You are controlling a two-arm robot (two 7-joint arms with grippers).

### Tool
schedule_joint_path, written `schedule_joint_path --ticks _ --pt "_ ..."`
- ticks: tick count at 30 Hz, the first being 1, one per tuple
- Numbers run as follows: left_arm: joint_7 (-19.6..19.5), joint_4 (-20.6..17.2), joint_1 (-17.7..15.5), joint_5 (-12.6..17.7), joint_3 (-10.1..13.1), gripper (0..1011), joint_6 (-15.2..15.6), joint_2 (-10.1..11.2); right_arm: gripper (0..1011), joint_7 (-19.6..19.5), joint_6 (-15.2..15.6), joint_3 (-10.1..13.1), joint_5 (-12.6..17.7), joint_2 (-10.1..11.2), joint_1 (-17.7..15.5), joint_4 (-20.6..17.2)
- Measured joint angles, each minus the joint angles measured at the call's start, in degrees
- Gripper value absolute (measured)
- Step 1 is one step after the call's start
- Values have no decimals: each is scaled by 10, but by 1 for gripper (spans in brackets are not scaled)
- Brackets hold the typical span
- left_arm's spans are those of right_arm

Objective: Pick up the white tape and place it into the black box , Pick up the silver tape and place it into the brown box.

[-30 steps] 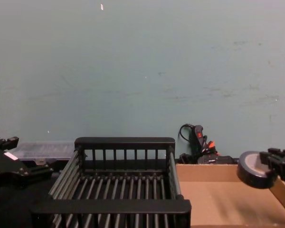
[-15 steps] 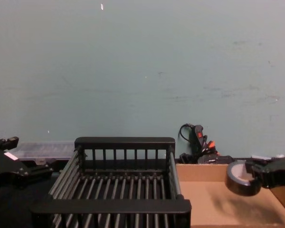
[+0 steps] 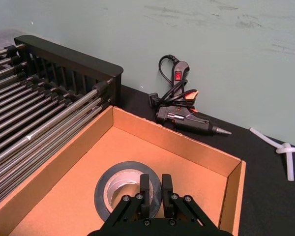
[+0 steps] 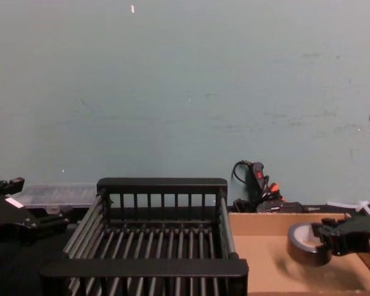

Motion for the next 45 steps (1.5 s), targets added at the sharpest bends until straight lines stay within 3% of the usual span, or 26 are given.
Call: schedule_joint_path --ticks 10,36,45 --pt "0 0 0 0 0 1001 0 0 178 0 0 0 0 1 0 0" --pt "0 0 0 0 0 1001 0 0 965 1 1 1 2 2 0 -1" --pt "0 0 0 0 0 1001 0 0 1002 4 -1 7 6 2 -4 -8"
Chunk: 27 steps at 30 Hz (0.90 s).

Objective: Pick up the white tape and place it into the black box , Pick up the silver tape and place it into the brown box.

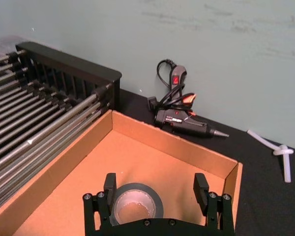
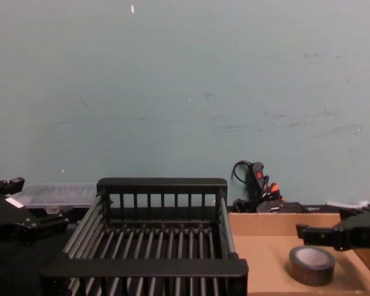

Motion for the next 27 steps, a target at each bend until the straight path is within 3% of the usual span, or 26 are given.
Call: schedule_joint_path --ticks 10,18,27 --pt "0 0 0 0 0 1001 0 0 1000 16 6 17 20 16 -31 -64" --pt "0 0 0 0 0 1001 0 0 1000 32 40 30 57 45 -92 -148" --pt "0 0 0 0 0 1001 0 0 1000 44 63 27 83 77 -160 -221"
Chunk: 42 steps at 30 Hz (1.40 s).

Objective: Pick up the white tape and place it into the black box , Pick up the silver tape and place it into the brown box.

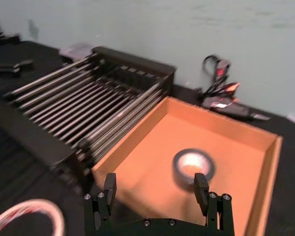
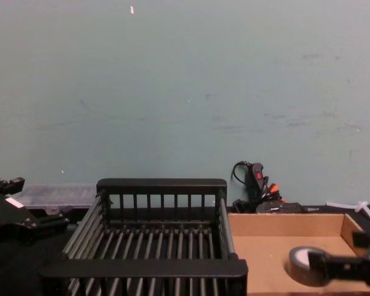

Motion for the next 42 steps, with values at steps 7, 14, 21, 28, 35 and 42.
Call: schedule_joint_path --ticks 7,14,21,28,35,42 --pt "0 0 0 0 0 1001 0 0 1000 4 12 -17 7 18 -31 -28" --pt "0 0 0 0 0 1001 0 0 1002 6 22 -39 10 30 -44 -38" --pt "0 0 0 0 0 1001 0 0 1000 7 28 -67 9 36 -41 -37" --pt "0 0 0 0 0 1001 0 0 1000 6 28 -88 0 36 -34 -30" --pt "0 0 0 0 0 1001 0 0 1000 6 14 -108 -20 37 -30 -24" --pt "0 0 0 0 0 1001 0 0 1000 9 -5 -121 -40 34 -28 -14"
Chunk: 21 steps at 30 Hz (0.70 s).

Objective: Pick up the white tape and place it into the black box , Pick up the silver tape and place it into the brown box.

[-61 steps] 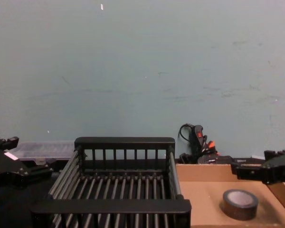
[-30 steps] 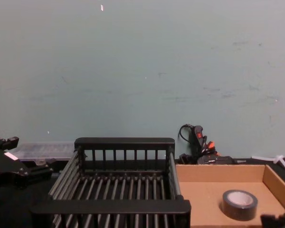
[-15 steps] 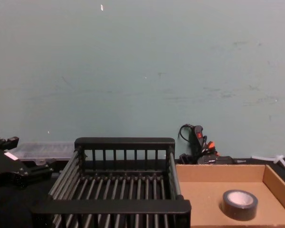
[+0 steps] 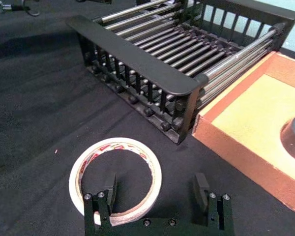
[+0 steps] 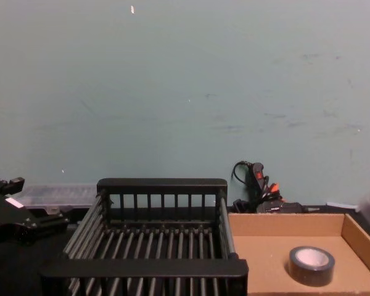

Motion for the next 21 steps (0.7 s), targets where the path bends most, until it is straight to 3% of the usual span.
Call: schedule_joint_path --ticks 21 --pt "0 0 0 0 0 1001 0 0 1000 11 4 -8 -11 -17 12 22"
